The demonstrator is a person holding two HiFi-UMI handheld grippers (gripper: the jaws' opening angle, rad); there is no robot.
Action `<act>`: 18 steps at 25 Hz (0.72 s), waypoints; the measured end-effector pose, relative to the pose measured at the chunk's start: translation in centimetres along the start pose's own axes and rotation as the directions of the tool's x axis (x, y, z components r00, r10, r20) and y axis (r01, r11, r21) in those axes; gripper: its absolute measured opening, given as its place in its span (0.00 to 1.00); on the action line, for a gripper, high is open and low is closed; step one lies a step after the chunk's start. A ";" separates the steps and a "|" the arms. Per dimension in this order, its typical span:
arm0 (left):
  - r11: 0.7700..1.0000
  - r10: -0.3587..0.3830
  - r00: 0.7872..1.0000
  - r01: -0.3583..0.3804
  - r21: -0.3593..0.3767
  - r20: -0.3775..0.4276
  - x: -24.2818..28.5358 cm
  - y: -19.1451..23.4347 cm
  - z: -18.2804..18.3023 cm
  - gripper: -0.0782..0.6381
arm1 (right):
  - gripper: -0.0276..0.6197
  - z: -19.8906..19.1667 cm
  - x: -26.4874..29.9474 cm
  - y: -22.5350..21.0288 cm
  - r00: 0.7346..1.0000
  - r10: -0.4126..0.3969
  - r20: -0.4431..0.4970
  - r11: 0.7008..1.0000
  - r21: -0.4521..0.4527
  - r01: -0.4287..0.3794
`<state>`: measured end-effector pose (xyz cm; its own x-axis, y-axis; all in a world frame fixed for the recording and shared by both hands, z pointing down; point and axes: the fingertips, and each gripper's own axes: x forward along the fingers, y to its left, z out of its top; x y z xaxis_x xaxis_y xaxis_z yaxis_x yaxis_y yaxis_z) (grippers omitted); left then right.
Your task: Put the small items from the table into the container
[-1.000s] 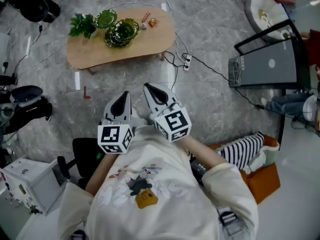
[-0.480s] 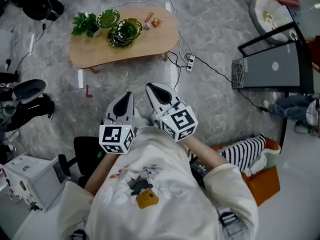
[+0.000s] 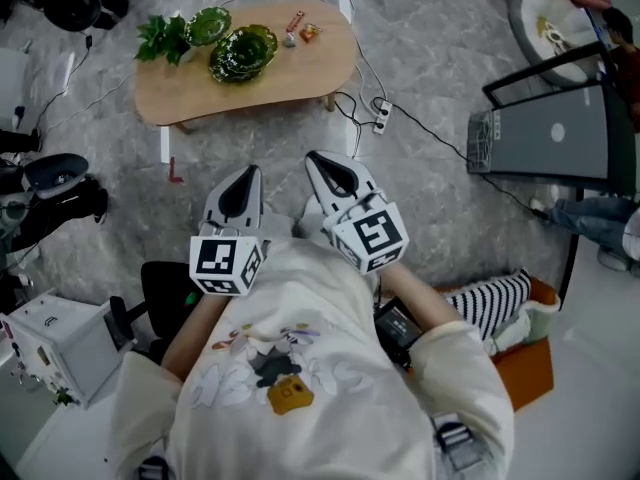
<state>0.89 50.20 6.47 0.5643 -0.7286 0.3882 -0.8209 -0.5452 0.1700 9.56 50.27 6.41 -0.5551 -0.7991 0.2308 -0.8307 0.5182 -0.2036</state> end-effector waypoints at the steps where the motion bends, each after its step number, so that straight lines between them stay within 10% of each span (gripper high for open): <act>1: 1.000 0.010 1.000 -0.010 -0.006 0.006 0.5 -0.1 0.1 0.12 | 0.05 -0.3 0.2 -0.1 1.000 0.015 -0.008 1.000 -0.022 -0.016; 18: 0.998 -0.031 0.998 0.028 -0.055 -0.046 10.6 5.2 2.9 0.12 | 0.05 0.3 9.2 -5.1 0.994 0.076 -0.082 0.997 0.006 -0.075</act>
<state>2.91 38.44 8.90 0.5846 -0.6917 0.4239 -0.8082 -0.5419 0.2304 8.71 40.23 9.29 -0.6180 -0.7298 0.2923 -0.7862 0.5753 -0.2257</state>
